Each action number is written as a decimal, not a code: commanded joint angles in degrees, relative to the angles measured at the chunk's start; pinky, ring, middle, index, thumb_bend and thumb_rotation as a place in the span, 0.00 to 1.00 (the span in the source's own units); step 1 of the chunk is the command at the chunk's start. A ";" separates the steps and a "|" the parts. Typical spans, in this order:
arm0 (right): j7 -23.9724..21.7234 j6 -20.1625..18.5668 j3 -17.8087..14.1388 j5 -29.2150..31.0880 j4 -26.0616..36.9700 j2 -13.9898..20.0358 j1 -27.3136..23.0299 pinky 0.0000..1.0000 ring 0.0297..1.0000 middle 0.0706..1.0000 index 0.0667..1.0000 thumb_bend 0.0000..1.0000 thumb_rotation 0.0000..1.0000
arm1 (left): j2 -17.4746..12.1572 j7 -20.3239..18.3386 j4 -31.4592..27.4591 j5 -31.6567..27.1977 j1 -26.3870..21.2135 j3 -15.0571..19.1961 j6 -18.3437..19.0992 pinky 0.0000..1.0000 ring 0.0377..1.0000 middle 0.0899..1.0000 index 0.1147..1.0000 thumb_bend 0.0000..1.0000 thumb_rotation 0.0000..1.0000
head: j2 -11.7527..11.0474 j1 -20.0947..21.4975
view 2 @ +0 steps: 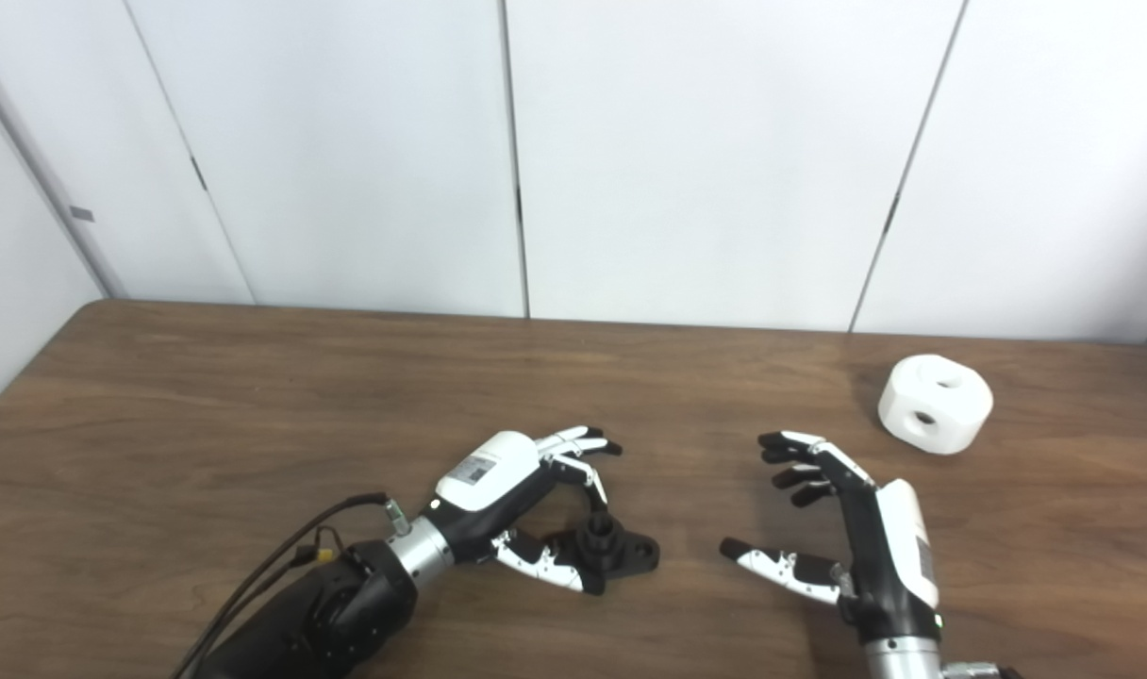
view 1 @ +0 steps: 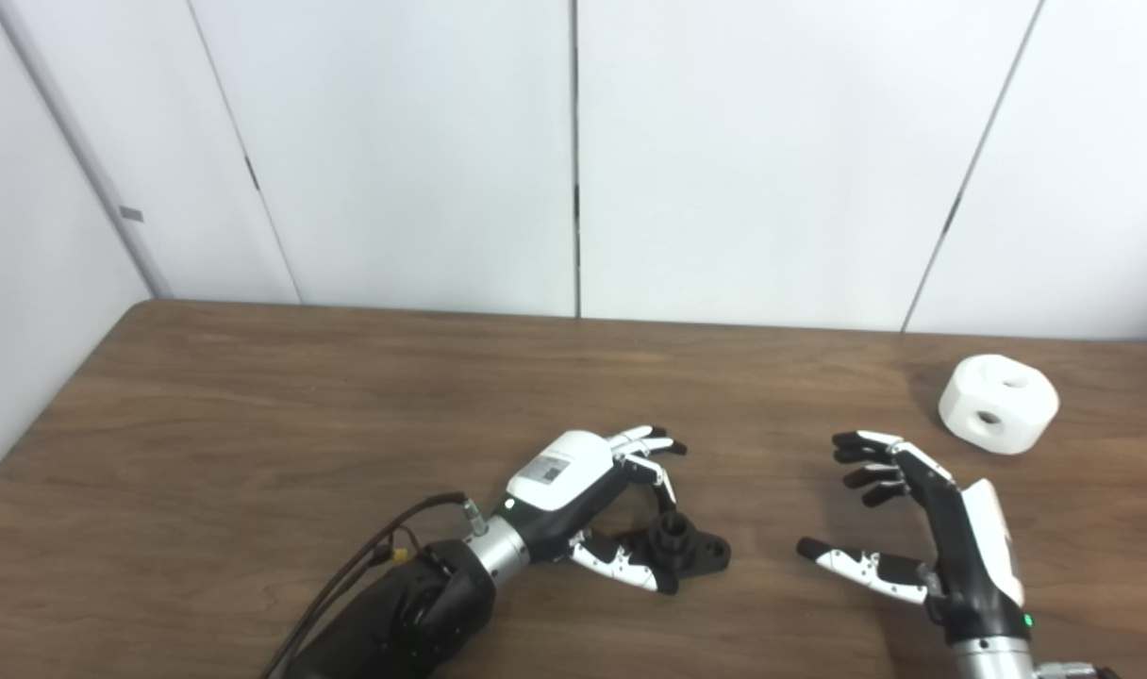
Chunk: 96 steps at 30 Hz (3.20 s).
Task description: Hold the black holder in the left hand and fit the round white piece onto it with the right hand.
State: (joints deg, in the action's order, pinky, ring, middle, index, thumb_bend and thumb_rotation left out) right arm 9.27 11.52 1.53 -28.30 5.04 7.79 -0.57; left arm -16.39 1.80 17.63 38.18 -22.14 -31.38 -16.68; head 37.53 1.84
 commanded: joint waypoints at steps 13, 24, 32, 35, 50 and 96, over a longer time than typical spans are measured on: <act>-4.43 -7.21 0.48 -10.24 8.68 3.78 -7.83 0.50 0.60 0.67 0.71 0.65 0.08 | -4.29 -2.87 8.49 6.12 -0.21 -4.60 0.80 0.81 0.94 0.88 0.42 0.52 0.07 | -5.46 23.20; -21.53 -25.63 3.63 -41.33 10.51 11.13 -23.36 0.61 0.76 0.83 0.81 0.77 0.30 | -6.76 -2.38 9.81 4.22 -0.50 -2.46 -3.72 0.76 0.87 0.83 0.42 0.52 0.06 | -11.53 37.75; -29.86 -31.65 3.79 -52.80 3.29 14.67 -31.48 0.77 0.88 0.94 0.84 0.90 0.33 | -7.02 -0.36 13.46 4.73 -1.20 -2.20 -7.19 0.74 0.86 0.83 0.42 0.52 0.06 | -13.46 41.57; -32.05 -33.03 3.45 -54.19 1.00 15.57 -33.11 0.82 0.93 0.98 0.85 0.93 0.36 | -7.04 -0.21 14.38 4.28 -1.38 -2.04 -8.34 0.74 0.87 0.84 0.42 0.52 0.06 | -13.72 42.21; -45.15 -36.80 3.31 -54.05 -5.68 20.40 -36.16 0.92 0.99 1.00 0.88 1.00 0.47 | -7.74 -0.77 14.27 3.75 -1.32 -2.11 -8.46 0.75 0.89 0.84 0.42 0.52 0.06 | -13.32 42.55; -35.80 -38.04 8.97 -39.18 -18.49 21.77 -36.01 0.91 0.95 0.96 0.82 1.00 0.43 | -8.88 -0.82 10.74 3.07 0.86 -2.18 -9.19 0.77 0.86 0.82 0.42 0.52 0.05 | -11.77 40.50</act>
State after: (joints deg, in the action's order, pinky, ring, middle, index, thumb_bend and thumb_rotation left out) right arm -28.71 -25.40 10.97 -67.87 -14.29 28.47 -33.78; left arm -21.46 6.57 25.47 38.45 -25.43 -32.02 -27.57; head 25.75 42.37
